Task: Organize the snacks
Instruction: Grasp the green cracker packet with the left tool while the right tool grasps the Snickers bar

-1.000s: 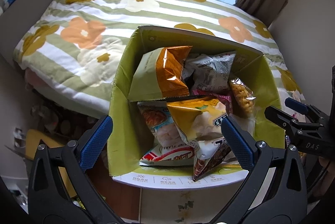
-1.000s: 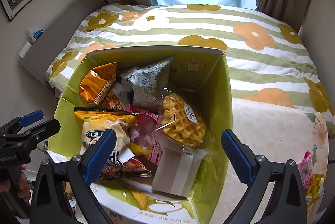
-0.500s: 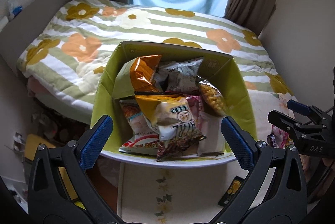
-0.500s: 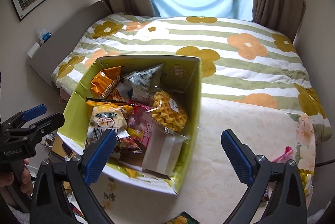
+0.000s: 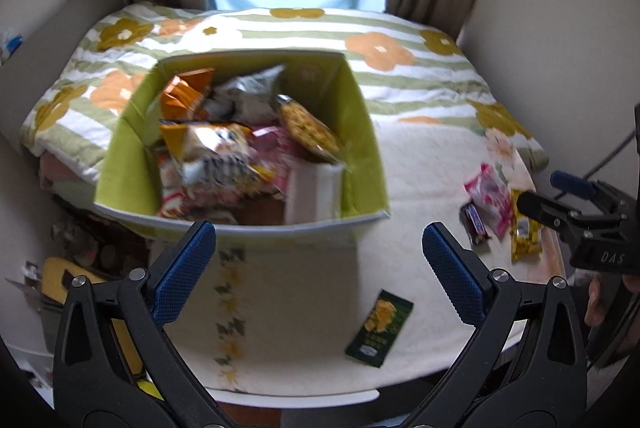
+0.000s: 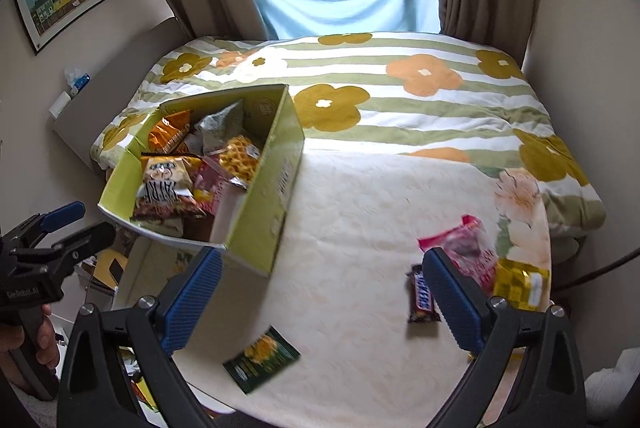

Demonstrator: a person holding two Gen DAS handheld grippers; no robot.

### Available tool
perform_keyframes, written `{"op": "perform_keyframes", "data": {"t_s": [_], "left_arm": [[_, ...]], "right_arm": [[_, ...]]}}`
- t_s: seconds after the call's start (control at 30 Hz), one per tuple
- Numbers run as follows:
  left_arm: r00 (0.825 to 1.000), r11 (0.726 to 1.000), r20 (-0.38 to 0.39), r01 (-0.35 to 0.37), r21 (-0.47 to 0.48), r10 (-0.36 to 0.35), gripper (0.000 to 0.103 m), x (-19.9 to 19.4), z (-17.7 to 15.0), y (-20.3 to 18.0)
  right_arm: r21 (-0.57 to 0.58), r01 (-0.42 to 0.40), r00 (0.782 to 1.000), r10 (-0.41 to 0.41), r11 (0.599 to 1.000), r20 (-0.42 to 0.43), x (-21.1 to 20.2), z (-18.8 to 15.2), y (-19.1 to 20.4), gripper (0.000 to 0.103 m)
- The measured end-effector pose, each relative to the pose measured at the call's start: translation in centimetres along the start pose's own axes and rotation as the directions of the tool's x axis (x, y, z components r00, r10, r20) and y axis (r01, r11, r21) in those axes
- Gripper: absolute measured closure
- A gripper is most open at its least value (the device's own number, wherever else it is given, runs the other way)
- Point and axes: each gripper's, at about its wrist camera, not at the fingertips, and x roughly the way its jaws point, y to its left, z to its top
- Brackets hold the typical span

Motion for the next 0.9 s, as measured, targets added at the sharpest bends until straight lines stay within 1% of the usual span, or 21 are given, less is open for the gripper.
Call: {"op": "perform_keyframes", "data": {"t_s": [0.13,0.27,0.47,0.6,0.73,0.83,0.9], "left_arm": [[0.999,0.998,-0.048,0.025,0.050,-0.023,0.000,1.6,-2.8,-3.2],[0.993,0.994,-0.112,0.055,0.090,-0.044,0.000,3.9,-5.5,-5.5],[0.976,0.984,-0.207,0.101,0.146,-0.070,0.000,8.6,-8.8,-6.8],[0.965,0.977,-0.251,0.122,0.178,-0.075,0.001,11.4,-10.7,-7.0],[0.960,0.975,-0.267,0.131,0.181,-0.080,0.003,12.8,-11.9,-6.8],[0.964,0.971,-0.256,0.127,0.201,-0.073,0.003,13.1,-12.9,-7.0],[0.966,0.968,-0.250,0.119,0.222,-0.062,0.007,13.3,-13.4,-7.2]], "right_arm": [[0.004,-0.001,1.000,0.001,1.000,-0.020,0.3,-2.3,-2.3,0.003],[0.012,0.015,0.999,-0.015,1.000,-0.029,1.4,-4.3,-4.2,0.003],[0.026,0.043,0.998,-0.042,0.999,-0.042,4.5,-6.9,-6.4,0.003],[0.017,0.064,0.997,-0.063,0.998,-0.046,6.9,-8.4,-7.3,0.003],[0.001,0.094,0.994,-0.094,0.996,-0.054,8.9,-9.5,-7.8,0.003],[-0.007,0.107,0.992,-0.107,0.994,-0.060,10.1,-10.0,-7.8,0.003],[-0.015,0.112,0.991,-0.113,0.994,-0.066,10.7,-10.2,-7.9,0.003]]}}
